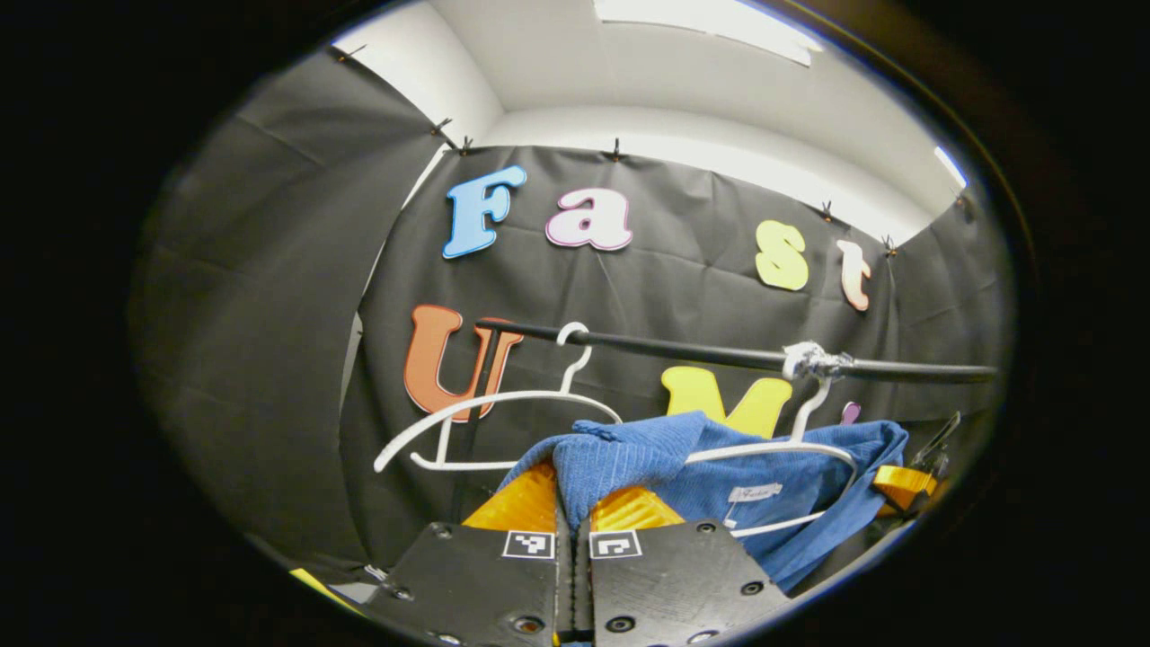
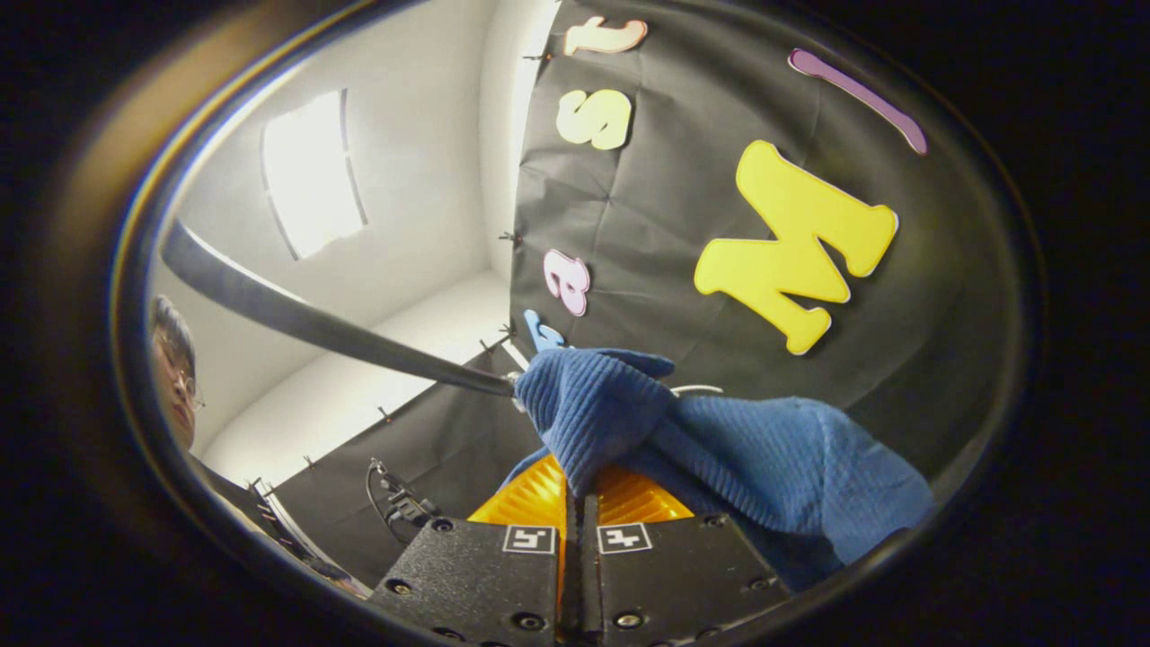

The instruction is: Grasp the clothes on the hanger with both hands and then place them into the laundry hamper below.

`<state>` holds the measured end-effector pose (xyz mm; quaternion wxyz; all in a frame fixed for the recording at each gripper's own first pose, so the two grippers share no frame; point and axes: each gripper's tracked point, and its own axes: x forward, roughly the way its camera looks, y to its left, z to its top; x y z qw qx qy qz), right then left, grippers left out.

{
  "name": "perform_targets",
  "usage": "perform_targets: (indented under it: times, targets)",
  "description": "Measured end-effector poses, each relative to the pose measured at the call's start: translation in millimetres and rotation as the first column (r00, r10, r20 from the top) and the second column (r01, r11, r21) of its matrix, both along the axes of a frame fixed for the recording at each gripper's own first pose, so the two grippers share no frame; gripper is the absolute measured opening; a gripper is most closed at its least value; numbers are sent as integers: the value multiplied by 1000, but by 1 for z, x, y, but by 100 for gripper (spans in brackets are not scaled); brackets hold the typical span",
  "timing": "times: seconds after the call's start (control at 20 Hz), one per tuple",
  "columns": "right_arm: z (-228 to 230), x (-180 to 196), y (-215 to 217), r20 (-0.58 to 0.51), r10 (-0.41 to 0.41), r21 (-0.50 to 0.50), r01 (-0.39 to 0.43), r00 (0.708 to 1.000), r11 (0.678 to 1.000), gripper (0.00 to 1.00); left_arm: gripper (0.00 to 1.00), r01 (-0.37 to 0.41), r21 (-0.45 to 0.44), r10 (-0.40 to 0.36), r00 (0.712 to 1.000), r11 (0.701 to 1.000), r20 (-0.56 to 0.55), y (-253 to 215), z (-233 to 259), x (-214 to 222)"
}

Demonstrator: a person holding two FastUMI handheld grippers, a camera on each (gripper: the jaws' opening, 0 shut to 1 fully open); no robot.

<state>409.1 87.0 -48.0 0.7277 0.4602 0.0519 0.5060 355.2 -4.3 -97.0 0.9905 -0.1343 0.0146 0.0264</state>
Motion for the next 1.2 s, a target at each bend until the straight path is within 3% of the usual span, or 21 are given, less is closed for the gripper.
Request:
perform_targets:
  times: [0.1, 0.15, 0.45, 0.5, 0.75, 1.0, 1.2]
  targets:
    - [12, 14, -9, -16, -12, 48, 13, 1000, 999, 4, 4, 6, -21, -6, 1000, 1000, 10, 7, 7, 4]
    - [15, 20, -14, -29, -17, 74, 19, 999, 997, 4, 0, 8, -33, -8, 1000, 999, 12, 9, 10, 6]
    - [24, 47, -48, -124, -65, 198, 88, 990, 976, 3, 4, 57, -85, -59, 998, 995, -19, 22, 4, 22]
    - [23, 51, -53, -138, -69, 207, 96, 988, 974, 4, 0, 73, -117, -77, 997, 990, -32, 25, 0, 25]
    - [18, 62, -67, -176, -82, 221, 121, 981, 968, 3, 3, 126, -244, -151, 984, 962, -90, 40, -27, 36]
    - [-16, 82, -74, -275, -103, 217, 167, 956, 962, 3, 1, 174, -254, -219, 963, 951, -160, 25, -67, 41]
    - [-48, 77, -78, -333, -107, 203, 182, 937, 962, 3, 3, 170, -285, -221, 962, 943, -159, 20, -81, 37]
